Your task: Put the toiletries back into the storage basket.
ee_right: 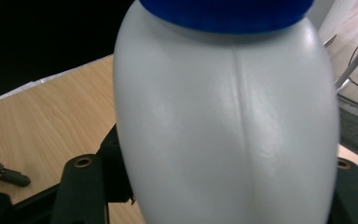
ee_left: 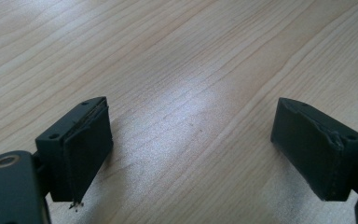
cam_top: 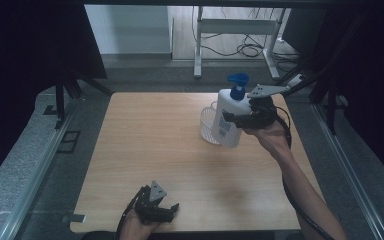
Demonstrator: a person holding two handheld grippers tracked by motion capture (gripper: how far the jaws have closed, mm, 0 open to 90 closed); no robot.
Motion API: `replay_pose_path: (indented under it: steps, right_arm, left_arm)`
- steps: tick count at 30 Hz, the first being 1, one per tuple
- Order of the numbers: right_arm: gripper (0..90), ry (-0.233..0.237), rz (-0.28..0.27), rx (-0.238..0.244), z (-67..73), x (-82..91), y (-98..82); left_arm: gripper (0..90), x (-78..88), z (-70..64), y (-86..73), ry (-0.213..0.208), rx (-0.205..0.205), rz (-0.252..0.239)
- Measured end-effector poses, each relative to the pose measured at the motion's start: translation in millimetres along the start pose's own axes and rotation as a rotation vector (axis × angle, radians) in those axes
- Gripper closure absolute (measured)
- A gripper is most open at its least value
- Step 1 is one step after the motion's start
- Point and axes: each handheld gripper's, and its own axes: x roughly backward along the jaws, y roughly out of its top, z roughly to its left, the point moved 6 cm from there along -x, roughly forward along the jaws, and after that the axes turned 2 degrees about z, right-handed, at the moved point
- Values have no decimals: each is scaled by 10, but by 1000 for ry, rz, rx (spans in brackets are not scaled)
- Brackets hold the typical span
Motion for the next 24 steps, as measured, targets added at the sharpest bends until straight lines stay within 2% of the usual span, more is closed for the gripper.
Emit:
replay_pose_path:
  steps: [12, 24]
  right_arm:
    - [378, 4, -26, -1, -152, -75, 184]
    - [379, -4, -24, -3, -345, -216, 278]
  left_arm:
    - [118, 0, -2, 0, -1, 2, 0]
    - [118, 0, -3, 1, -1, 3, -1]
